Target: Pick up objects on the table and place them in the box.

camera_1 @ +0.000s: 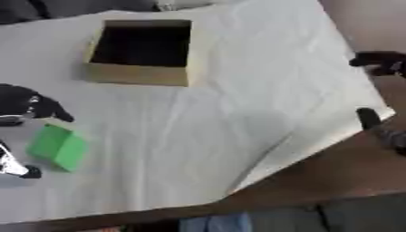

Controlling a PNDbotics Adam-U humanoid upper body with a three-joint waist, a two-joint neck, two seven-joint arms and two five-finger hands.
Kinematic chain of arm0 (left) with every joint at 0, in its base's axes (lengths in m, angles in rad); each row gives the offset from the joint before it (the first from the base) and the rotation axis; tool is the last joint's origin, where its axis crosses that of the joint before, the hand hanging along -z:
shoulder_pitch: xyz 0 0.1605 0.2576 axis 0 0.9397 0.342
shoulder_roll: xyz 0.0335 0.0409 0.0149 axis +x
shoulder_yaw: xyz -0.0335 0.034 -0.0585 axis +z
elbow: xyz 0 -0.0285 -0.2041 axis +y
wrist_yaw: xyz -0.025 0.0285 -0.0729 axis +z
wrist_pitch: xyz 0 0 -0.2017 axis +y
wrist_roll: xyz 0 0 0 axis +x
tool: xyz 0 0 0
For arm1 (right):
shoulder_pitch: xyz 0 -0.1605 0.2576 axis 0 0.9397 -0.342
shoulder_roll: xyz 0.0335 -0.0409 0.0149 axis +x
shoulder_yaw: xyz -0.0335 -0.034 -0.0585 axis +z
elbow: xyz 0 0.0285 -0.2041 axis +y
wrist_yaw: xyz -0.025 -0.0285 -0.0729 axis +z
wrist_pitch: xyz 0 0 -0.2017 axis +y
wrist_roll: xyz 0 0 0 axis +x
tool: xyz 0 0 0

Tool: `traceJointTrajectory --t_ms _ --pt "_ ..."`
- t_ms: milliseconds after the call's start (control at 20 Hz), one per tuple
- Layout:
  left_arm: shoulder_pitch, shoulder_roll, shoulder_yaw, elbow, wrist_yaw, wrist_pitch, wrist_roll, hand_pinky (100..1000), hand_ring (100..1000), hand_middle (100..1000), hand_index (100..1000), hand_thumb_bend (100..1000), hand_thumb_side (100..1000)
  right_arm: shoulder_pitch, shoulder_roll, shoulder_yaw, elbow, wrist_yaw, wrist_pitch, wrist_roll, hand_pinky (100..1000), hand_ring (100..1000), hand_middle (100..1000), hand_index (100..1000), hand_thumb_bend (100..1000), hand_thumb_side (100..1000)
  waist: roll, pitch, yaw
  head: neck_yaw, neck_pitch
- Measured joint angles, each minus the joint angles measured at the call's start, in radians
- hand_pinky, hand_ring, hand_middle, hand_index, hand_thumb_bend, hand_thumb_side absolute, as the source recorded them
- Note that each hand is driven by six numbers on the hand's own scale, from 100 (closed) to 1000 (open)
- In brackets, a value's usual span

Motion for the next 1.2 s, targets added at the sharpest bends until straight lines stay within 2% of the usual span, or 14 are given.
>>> traceJointTrajectory --t_ms 550,1200 --pt "-0.011 -0.001 -0.015 0.020 -0.006 -0.002 0.004 823 795 773 933 596 532 0.000 0.000 0.000 0.000 0.000 -0.001 0.001 885 1000 886 1000 100 162 0.001 0.000 -0.002 0.000 0.000" --pt "-0.043 -0.019 -0.060 0.078 -0.057 -0.018 0.009 805 764 738 907 558 509 0.000 0.000 0.000 0.000 0.000 -0.002 0.005 885 1000 886 1000 100 161 0.001 0.000 -0.005 0.000 0.002"
